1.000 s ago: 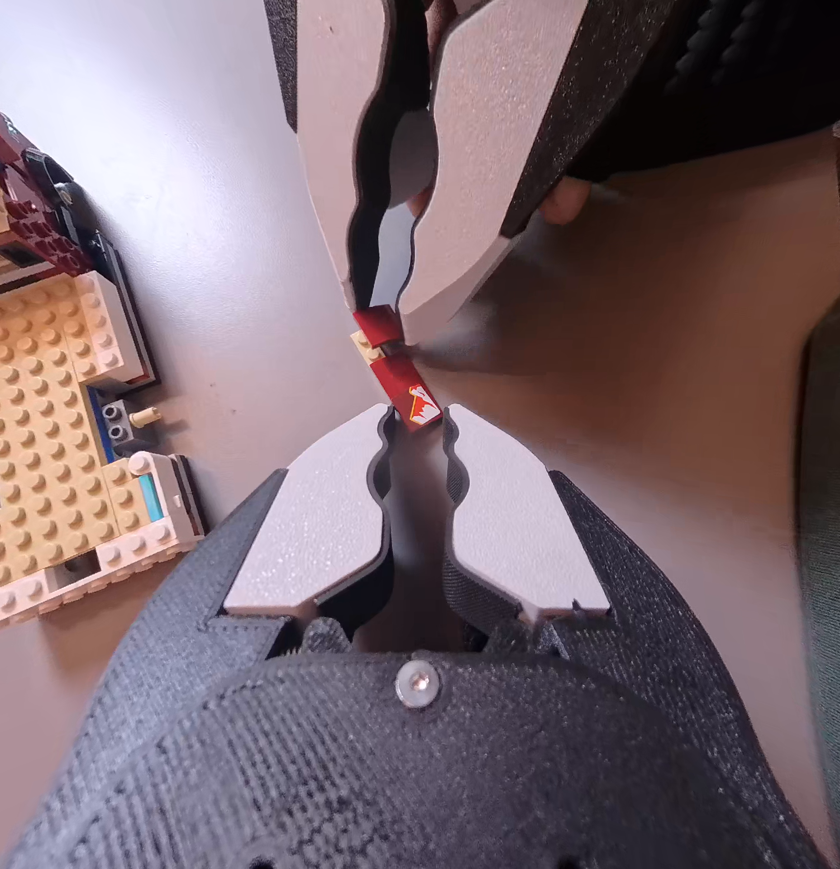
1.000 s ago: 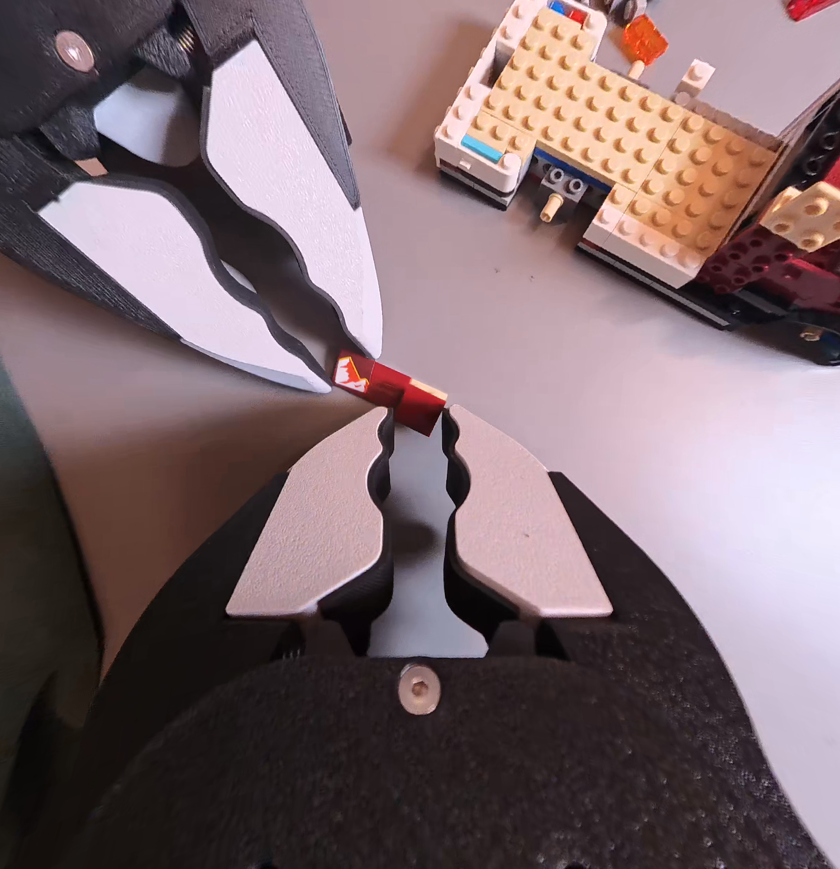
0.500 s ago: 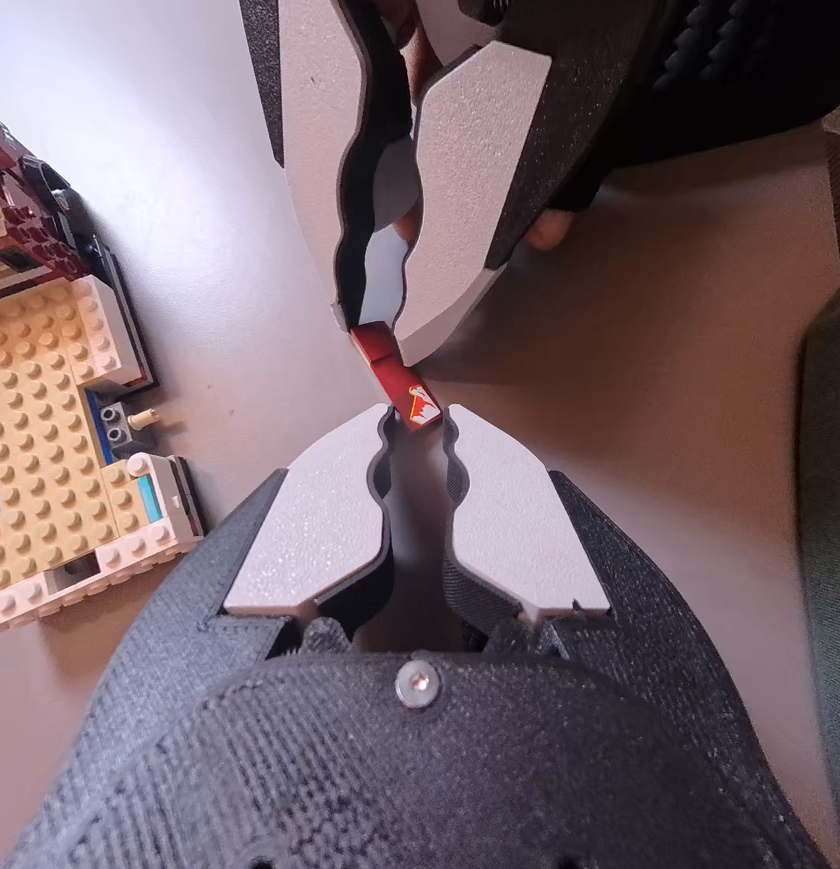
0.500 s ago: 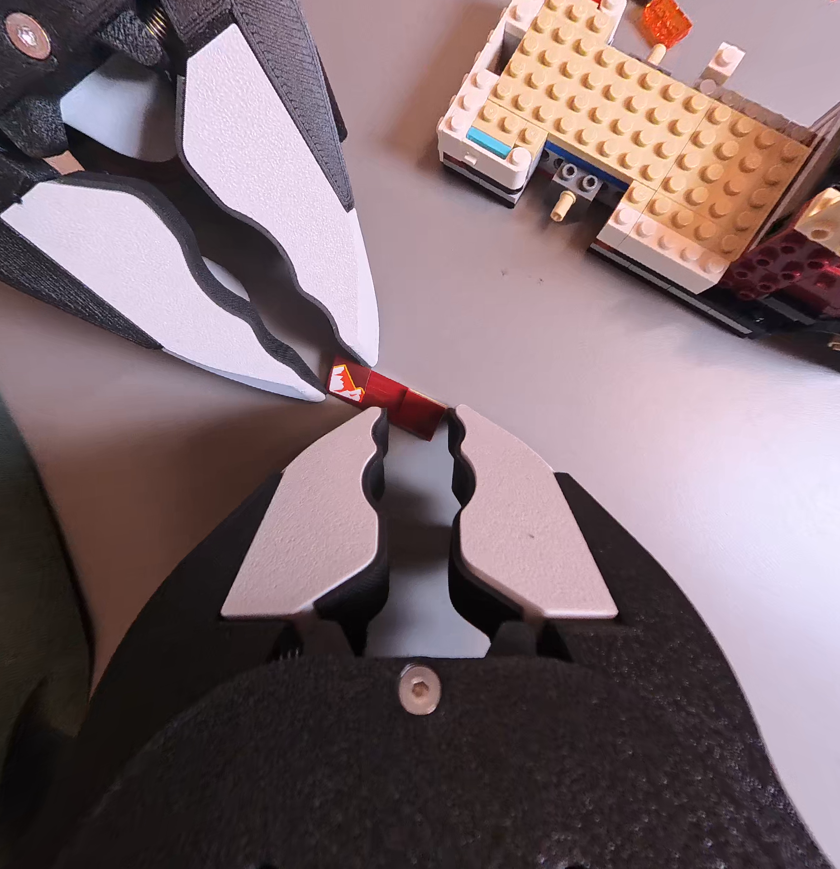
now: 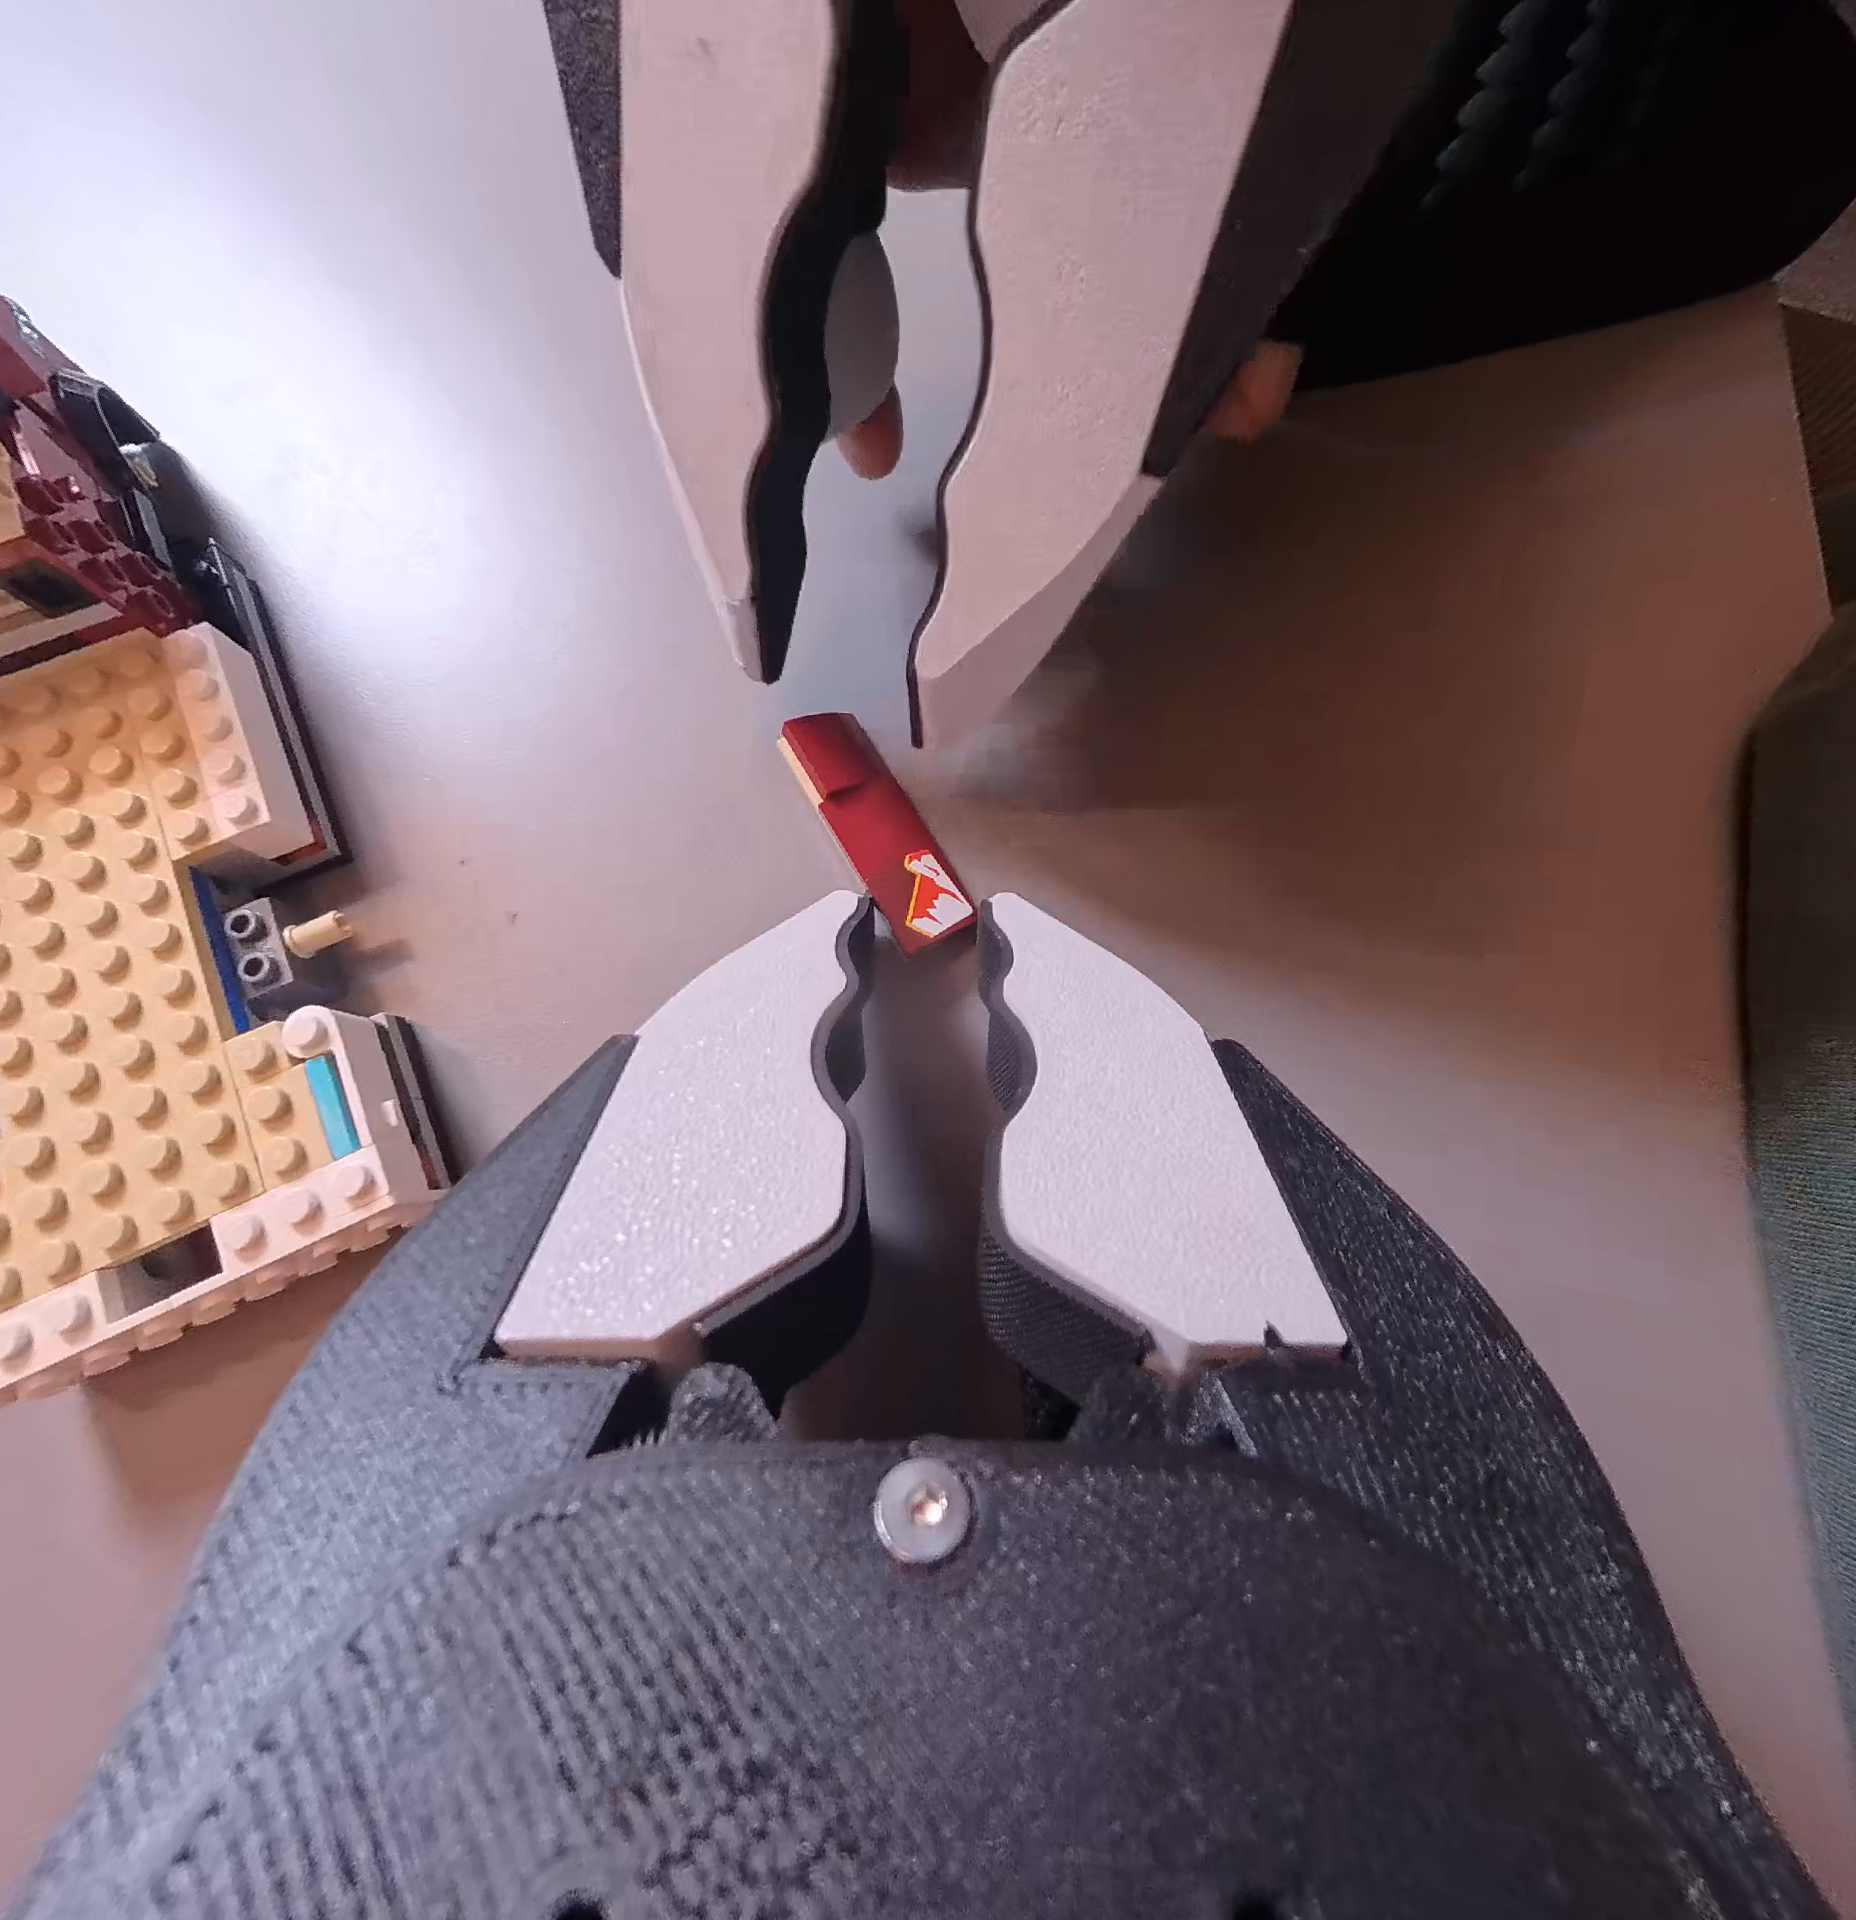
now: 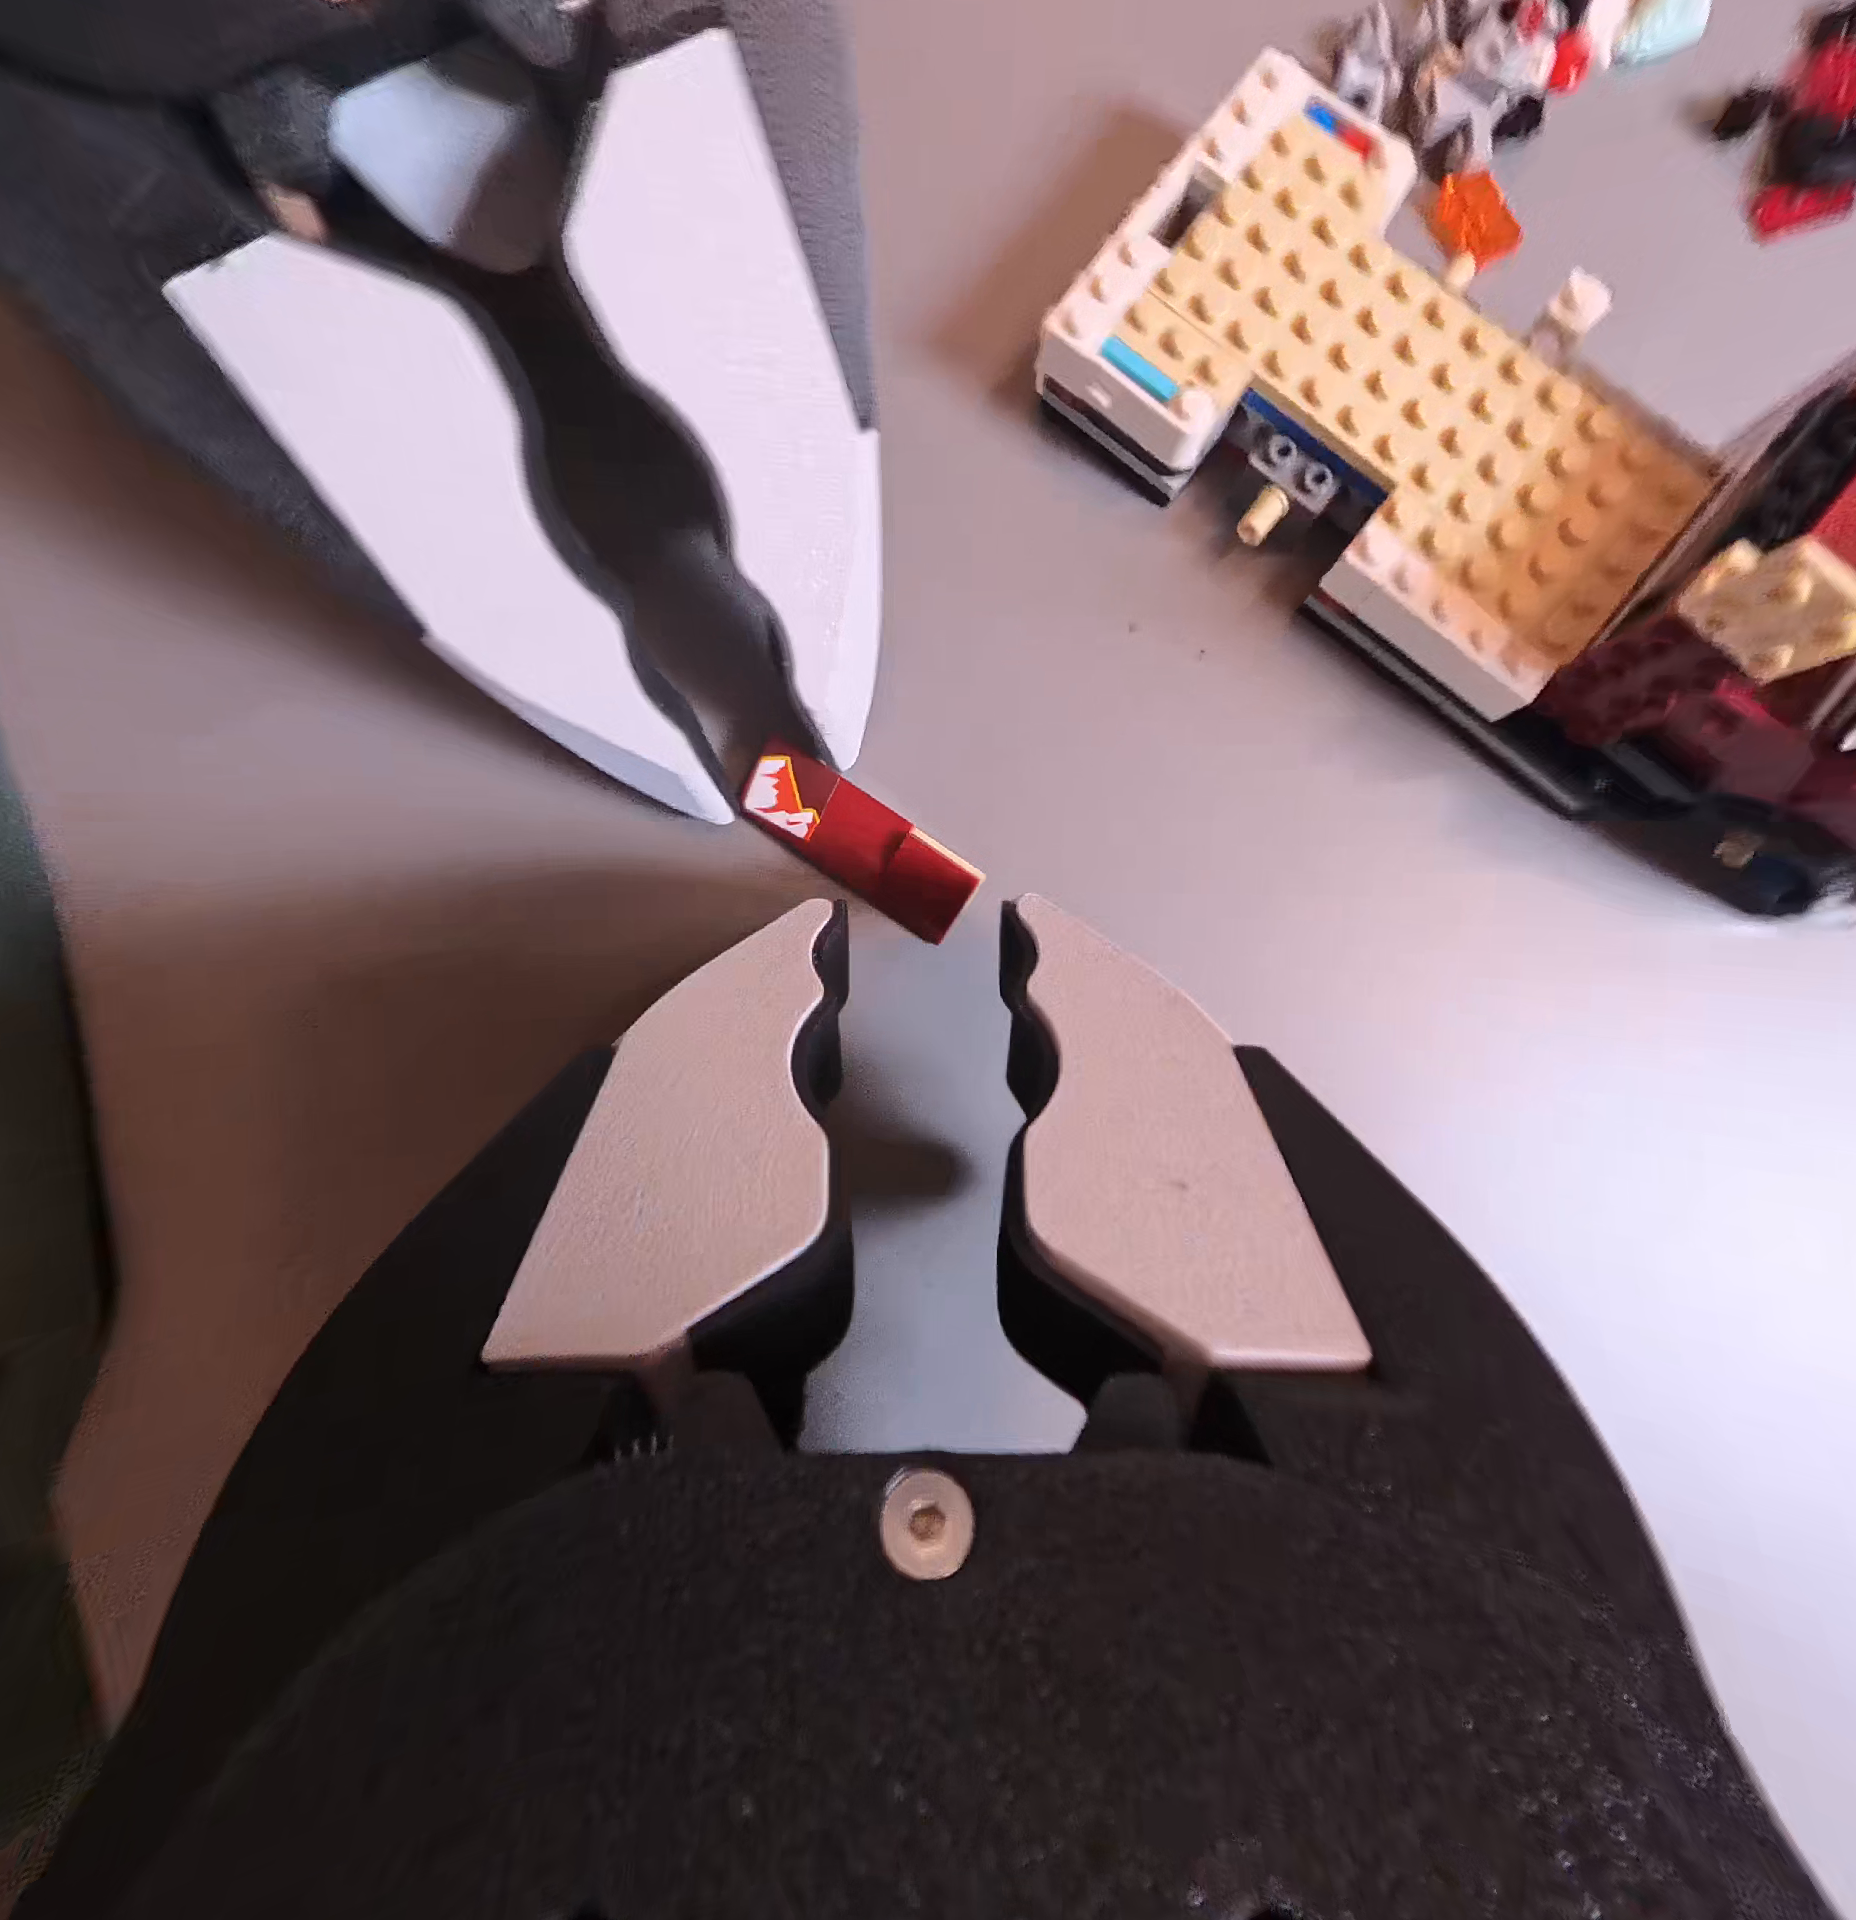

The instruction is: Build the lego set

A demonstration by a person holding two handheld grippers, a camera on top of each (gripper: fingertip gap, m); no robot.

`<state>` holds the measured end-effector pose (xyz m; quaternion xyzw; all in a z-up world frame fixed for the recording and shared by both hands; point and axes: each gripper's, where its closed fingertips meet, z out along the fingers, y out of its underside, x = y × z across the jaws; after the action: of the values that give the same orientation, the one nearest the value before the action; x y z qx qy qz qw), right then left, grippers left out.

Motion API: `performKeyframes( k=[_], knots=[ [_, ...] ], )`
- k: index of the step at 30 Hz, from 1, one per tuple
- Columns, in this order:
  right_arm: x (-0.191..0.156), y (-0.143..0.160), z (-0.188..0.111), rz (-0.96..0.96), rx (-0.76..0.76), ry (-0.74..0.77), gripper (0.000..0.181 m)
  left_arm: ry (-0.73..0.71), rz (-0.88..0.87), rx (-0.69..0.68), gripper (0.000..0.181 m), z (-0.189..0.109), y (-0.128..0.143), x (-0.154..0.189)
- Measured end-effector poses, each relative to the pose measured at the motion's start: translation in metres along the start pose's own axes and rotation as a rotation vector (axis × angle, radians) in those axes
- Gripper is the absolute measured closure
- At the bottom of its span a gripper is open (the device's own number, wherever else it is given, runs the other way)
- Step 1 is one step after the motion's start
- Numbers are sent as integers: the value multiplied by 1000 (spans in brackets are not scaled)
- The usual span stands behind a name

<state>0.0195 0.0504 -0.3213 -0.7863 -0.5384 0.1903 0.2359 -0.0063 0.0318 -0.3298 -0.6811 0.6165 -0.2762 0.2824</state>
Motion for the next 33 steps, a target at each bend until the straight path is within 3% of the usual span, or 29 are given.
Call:
performKeyframes(
  k=[4, 7, 21, 33],
  knots=[
    [-2, 4, -1, -275, -4, 67, 159, 6, -1, -1, 162, 0, 0, 0],
    [-8, 2, -1, -348, 32, 45, 168, 7, 14, -10, 162, 0, 1, 1],
    [-6, 1, 5, -418, 62, 38, 167, 99, -31, 47, 163, -2, -6, 5],
    [-9, -8, -6, -446, 112, 39, 161, 248, -208, 193, 163, -14, -22, 4]
  ],
)
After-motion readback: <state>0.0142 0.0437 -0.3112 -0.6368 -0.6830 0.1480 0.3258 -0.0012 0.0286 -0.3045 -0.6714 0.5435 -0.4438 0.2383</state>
